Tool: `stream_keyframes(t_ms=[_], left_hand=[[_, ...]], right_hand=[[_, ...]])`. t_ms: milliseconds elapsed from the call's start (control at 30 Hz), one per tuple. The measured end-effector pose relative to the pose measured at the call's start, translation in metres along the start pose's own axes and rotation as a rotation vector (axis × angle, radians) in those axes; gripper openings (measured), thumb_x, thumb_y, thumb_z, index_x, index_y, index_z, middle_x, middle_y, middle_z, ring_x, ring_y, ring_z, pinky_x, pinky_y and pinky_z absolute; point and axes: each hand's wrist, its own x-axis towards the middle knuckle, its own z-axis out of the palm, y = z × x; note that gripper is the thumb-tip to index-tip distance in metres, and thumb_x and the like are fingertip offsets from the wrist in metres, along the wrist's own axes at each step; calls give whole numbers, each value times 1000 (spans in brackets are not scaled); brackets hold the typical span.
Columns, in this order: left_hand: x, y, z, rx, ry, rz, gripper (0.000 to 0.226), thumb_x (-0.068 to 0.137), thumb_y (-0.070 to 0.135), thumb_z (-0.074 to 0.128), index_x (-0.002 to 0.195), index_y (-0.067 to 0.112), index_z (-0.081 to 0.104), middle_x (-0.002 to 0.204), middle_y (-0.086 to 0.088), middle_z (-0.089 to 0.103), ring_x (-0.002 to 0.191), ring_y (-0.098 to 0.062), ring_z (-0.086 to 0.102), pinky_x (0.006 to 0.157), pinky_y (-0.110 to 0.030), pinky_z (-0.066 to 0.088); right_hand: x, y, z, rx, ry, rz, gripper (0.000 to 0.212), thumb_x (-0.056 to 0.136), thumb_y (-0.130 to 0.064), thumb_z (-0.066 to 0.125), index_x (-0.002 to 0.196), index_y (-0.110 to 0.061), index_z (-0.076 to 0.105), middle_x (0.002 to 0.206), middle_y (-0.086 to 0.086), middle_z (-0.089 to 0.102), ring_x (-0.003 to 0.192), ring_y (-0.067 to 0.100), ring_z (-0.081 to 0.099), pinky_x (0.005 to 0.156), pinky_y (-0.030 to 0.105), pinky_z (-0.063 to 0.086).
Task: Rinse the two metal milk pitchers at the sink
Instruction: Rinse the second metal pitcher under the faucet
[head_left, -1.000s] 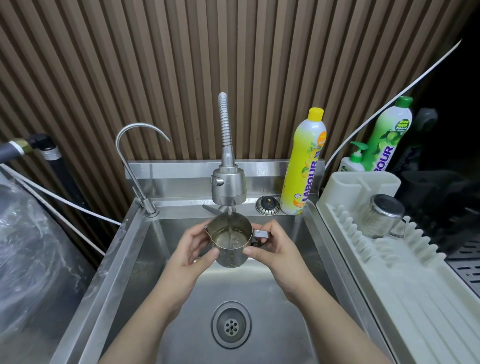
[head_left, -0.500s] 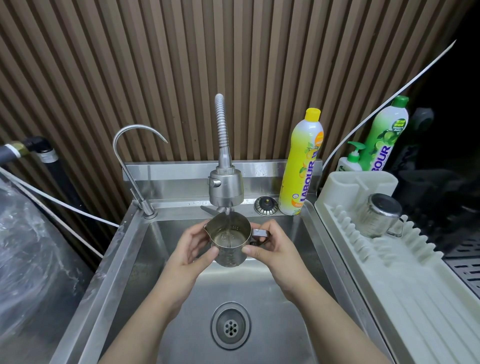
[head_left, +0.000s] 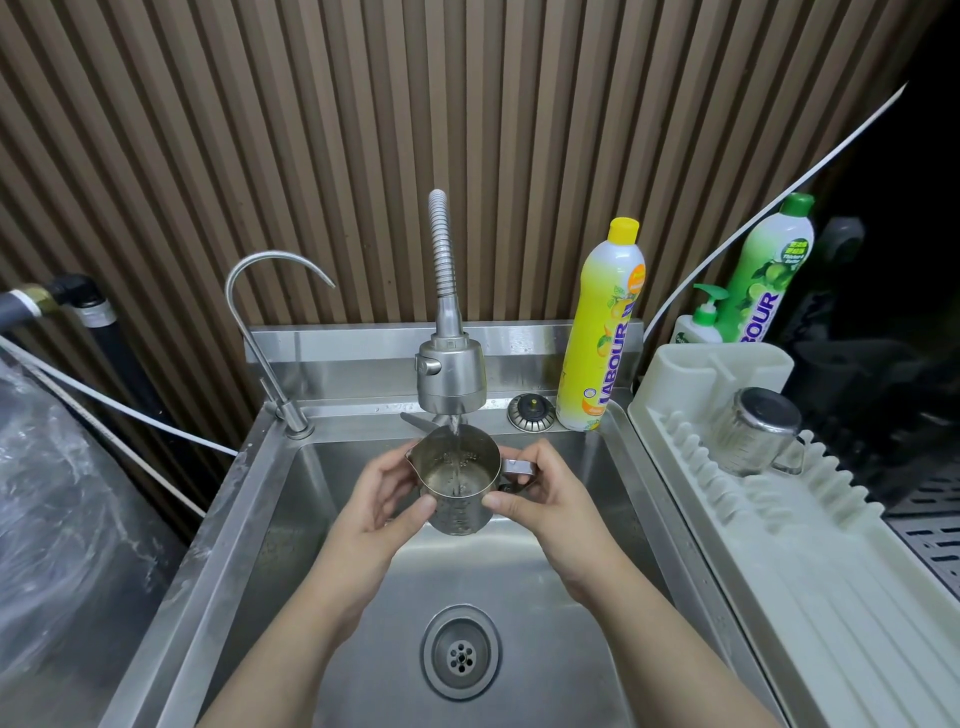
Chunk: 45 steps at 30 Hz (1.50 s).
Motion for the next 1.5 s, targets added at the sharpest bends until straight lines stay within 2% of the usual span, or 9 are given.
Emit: stream_keyframes(t_ms=[133, 333, 500, 733, 933, 1200, 1333, 1433, 1500], left_hand=[[-1, -3, 1, 9, 5, -2, 51, 76, 19, 68, 124, 28, 54, 129, 6, 64, 124, -11, 55, 112, -42, 36], [-3, -5, 2, 7, 6, -9, 51, 77, 17, 66, 125, 26, 53, 130, 4, 64, 124, -11, 56, 113, -44, 36], [-5, -5, 2, 20, -3, -5, 60, 69, 32, 72, 126, 26, 53, 131, 5, 63, 125, -12, 55, 113, -44, 34], [-4, -3, 2, 23, -1, 0, 61, 68, 33, 71, 126, 26, 53, 131, 5, 63, 125, -12, 55, 113, -44, 35], [-5, -1, 2, 14, -2, -16, 64, 68, 35, 73, 128, 25, 52, 132, 3, 62, 127, -13, 54, 114, -48, 33], [-5, -1, 2, 1, -4, -18, 63, 67, 35, 72, 126, 27, 53, 132, 5, 62, 127, -13, 53, 114, -48, 32], [-5, -1, 2, 5, -1, -17, 62, 67, 35, 73, 126, 28, 53, 130, 7, 63, 127, -12, 54, 114, -47, 33], [-5, -1, 2, 2, 0, -20, 62, 67, 35, 73, 126, 28, 54, 130, 6, 63, 126, -12, 54, 114, -47, 33], [-4, 0, 3, 2, -1, -19, 63, 67, 35, 73, 126, 27, 53, 130, 6, 63, 126, -12, 54, 114, -46, 33]], right_hand=[[-1, 2, 0, 6, -12, 2, 36, 69, -9, 71, 63, -41, 56, 120, -4, 68, 105, 22, 58, 96, 45, 46], [-2, 5, 0, 22, -16, 12, 34, 67, -11, 70, 61, -42, 55, 123, -2, 66, 98, 20, 57, 86, 34, 46], [-3, 7, -2, 41, -35, 13, 34, 67, -9, 70, 60, -38, 53, 121, -1, 67, 99, 18, 60, 83, 29, 46], [-3, 6, -1, 25, -29, 7, 34, 68, -11, 69, 62, -42, 56, 121, -2, 67, 100, 21, 58, 88, 36, 46], [-1, 7, -2, 22, -32, 11, 31, 67, -11, 71, 62, -36, 52, 121, -4, 68, 102, 22, 60, 93, 44, 48], [-2, 9, -4, 20, -29, 15, 30, 67, -12, 71, 63, -33, 50, 120, -4, 68, 104, 22, 61, 94, 44, 48], [-2, 8, -3, 12, -19, 12, 31, 67, -13, 71, 63, -38, 54, 121, -4, 68, 108, 31, 60, 96, 47, 47], [-2, 8, -3, 16, -17, 10, 31, 66, -13, 71, 62, -37, 53, 120, -6, 69, 102, 25, 60, 95, 47, 47], [-2, 8, -3, 7, -16, 10, 31, 66, -13, 71, 63, -37, 53, 119, -7, 69, 104, 28, 60, 97, 49, 46]])
